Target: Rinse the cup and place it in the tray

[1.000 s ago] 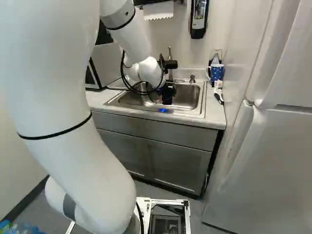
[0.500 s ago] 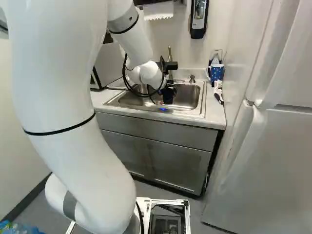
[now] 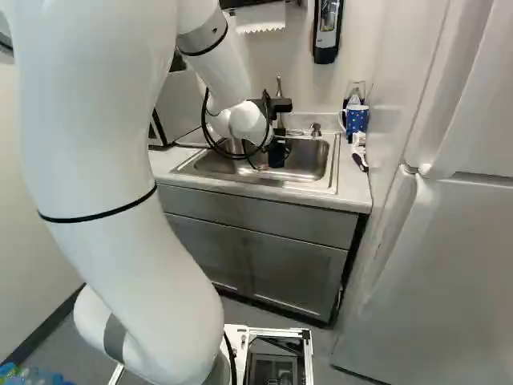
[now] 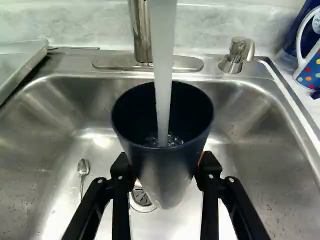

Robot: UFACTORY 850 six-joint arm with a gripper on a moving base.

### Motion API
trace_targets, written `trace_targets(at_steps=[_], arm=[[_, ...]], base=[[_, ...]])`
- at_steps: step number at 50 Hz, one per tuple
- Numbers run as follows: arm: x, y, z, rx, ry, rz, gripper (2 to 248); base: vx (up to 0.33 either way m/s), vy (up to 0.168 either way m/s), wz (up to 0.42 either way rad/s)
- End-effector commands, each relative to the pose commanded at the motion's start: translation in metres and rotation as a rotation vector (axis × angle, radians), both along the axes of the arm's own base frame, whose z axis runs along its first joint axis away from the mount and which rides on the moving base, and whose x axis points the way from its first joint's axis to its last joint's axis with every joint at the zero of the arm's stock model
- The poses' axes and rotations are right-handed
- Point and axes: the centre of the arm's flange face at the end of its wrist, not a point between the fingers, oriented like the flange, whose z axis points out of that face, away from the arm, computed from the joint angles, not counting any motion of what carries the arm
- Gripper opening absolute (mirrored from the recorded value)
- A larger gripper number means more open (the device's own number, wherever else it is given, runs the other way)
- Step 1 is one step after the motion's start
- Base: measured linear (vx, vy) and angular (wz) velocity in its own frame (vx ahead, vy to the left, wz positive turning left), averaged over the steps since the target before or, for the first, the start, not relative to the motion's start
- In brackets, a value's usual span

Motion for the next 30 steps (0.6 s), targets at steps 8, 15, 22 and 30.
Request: trace_targets(at_steps=[8, 15, 22, 30], arm=[[0.0, 0.0, 0.0, 0.0, 0.0, 0.0, 125], [0.0, 0.0, 0.0, 0.0, 0.0, 0.0, 125], [0.0, 0.0, 0.0, 0.0, 0.0, 0.0, 125], [0.0, 0.0, 0.0, 0.0, 0.0, 0.0, 125]], base=[[0.0, 0.0, 0.0], [0.0, 0.0, 0.0], [0.0, 0.0, 0.0], [0.0, 0.0, 0.0]])
